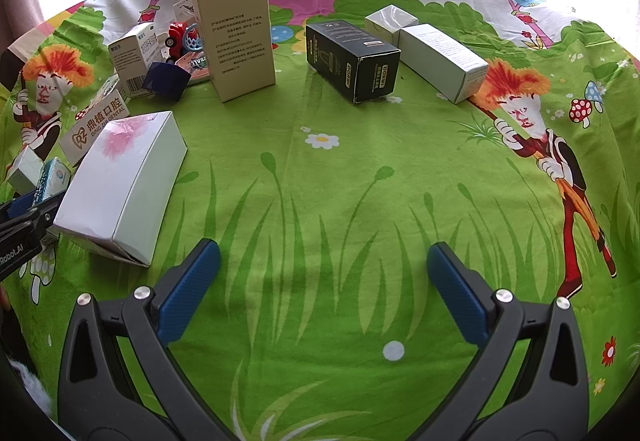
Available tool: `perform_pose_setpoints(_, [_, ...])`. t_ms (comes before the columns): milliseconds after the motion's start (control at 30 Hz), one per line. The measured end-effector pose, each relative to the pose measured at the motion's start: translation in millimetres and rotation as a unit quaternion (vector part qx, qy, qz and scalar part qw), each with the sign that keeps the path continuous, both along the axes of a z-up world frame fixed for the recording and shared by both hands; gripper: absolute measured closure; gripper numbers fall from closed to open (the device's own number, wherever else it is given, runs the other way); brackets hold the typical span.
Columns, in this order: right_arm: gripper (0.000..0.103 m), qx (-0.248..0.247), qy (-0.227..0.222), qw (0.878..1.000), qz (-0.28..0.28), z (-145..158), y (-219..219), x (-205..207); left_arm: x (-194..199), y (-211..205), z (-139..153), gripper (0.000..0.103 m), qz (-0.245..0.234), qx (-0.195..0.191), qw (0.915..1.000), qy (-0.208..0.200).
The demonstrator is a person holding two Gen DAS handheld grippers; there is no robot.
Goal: Organize rigid objects
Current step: 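Grasp the teal tissue pack with left tool while right tool grasps the pink-printed white box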
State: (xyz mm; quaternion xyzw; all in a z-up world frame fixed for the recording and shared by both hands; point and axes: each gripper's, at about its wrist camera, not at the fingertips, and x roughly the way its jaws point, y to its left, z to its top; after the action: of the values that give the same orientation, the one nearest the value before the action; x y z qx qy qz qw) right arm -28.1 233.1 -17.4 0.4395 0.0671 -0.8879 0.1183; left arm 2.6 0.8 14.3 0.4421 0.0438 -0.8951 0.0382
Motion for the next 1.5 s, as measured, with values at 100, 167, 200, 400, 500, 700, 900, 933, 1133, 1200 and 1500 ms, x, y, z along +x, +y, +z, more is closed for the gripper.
perform_pose_setpoints(100, [0.000, 0.000, 0.000, 1.000, 0.001, -0.2, -0.4, -0.2, 26.9, -14.1, 3.9, 0.069, -0.018, 0.041, 0.9988, 0.020])
perform_pose_setpoints(167, [0.000, -0.001, -0.005, 1.000, 0.002, 0.0, 0.0, -0.2, 46.9, -22.2, 3.7, 0.069, -0.029, 0.038, 0.9981, 0.038])
perform_pose_setpoints(200, [0.000, -0.001, -0.006, 1.000, 0.005, 0.0, 0.0, 0.0, 54.8, -28.3, 2.0, 0.069, -0.031, 0.042, 0.9977, 0.044])
perform_pose_setpoints(400, [0.000, -0.070, -0.039, 0.992, 0.099, 9.5, -7.7, 22.1, 67.1, -58.9, -1.6, 0.069, -0.004, 0.078, 0.9956, 0.052])
perform_pose_setpoints(500, [0.000, -0.065, -0.041, 0.990, 0.121, 13.0, -32.7, 41.1, 63.9, -60.1, -3.4, 0.069, -0.002, 0.088, 0.9951, 0.045])
perform_pose_setpoints(700, [0.000, -0.039, -0.050, 0.992, 0.106, 14.0, -94.9, 28.9, 63.9, -60.5, -4.6, 0.069, -0.002, 0.095, 0.9944, 0.047])
perform_pose_setpoints(900, [0.000, -0.013, -0.062, 0.996, 0.068, 14.7, -134.0, -2.8, 64.8, -56.5, -4.2, 0.069, -0.005, 0.081, 0.9957, 0.046])
perform_pose_setpoints(933, [0.000, -0.003, -0.065, 0.996, 0.066, 14.4, -138.2, -6.0, 65.0, -57.0, -4.2, 0.069, -0.005, 0.083, 0.9955, 0.046])
perform_pose_setpoints(1133, [0.034, 0.013, -0.036, 0.995, 0.090, 23.0, -136.2, 4.9, 65.6, -58.2, -4.1, 0.069, -0.005, 0.088, 0.9950, 0.047])
perform_pose_setpoints(1200, [0.034, 0.012, -0.028, 0.994, 0.103, 27.0, -130.9, 16.8, 65.7, -58.4, -4.2, 0.069, -0.005, 0.088, 0.9950, 0.047])
perform_pose_setpoints(1500, [0.034, -0.010, -0.008, 0.993, 0.120, 32.9, -104.7, 72.3, 65.8, -55.8, -4.1, 0.069, -0.005, 0.077, 0.9960, 0.045])
